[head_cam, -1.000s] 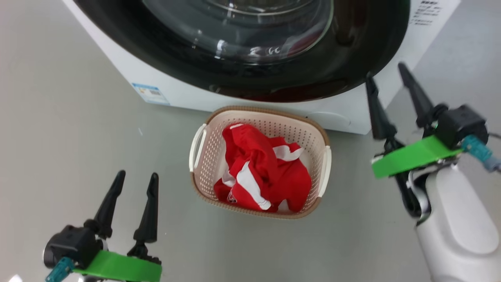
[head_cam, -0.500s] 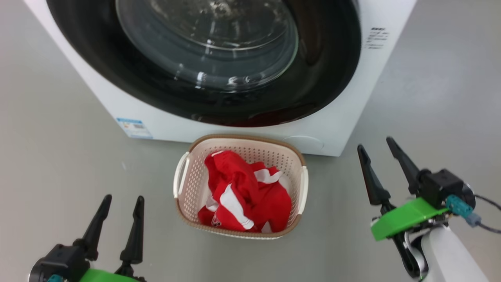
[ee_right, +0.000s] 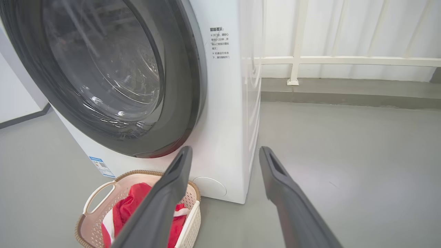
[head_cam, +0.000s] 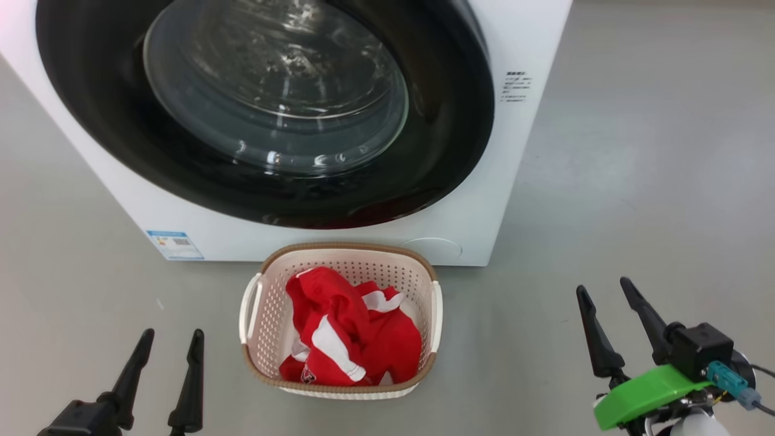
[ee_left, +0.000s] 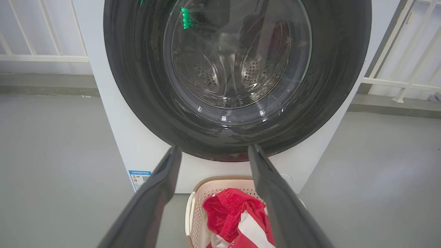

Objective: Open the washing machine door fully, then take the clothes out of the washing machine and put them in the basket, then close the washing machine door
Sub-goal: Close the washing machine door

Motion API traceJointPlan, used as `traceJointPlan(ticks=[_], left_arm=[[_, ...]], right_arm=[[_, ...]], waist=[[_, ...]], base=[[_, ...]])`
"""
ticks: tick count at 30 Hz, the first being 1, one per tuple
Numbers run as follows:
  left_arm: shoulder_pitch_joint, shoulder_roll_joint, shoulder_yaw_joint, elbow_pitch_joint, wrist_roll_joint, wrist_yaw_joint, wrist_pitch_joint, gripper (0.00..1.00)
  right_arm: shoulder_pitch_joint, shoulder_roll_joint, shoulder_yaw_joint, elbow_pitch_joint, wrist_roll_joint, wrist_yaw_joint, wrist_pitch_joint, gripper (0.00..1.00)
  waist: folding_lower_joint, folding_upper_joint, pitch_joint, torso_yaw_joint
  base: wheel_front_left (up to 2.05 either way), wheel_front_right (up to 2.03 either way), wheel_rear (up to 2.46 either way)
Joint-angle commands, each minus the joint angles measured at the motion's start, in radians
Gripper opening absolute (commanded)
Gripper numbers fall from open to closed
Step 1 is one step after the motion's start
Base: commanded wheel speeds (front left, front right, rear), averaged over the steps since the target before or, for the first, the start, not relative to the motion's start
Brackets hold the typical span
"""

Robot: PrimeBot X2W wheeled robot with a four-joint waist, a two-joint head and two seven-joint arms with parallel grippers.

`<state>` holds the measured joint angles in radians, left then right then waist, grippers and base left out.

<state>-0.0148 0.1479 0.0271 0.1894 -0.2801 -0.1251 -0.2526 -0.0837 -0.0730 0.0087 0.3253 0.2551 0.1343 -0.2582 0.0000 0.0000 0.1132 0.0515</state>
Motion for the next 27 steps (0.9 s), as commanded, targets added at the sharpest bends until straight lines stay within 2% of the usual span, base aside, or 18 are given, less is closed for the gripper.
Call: traceJointPlan(ticks=[1, 27], left_arm=[[-0.007, 0.031, 0.033, -0.016, 0.000, -0.006, -0.009, 1.00], [0.038, 0.053, 0.058, -0.012, -0.010, -0.006, -0.009, 1.00]], right_arm=[[0.005, -0.005, 0.015, -0.030, 0.007, -0.004, -0.004, 1.00], [0.109, -0.001, -0.044, -0.064, 0.009, -0.004, -0.004, 1.00]], waist=[[0.0000, 0.0000, -0.012, -0.015], [0.0000, 0.0000, -0.054, -0.105]], base=[[0.00, 0.00, 0.00], [0.00, 0.00, 0.00]])
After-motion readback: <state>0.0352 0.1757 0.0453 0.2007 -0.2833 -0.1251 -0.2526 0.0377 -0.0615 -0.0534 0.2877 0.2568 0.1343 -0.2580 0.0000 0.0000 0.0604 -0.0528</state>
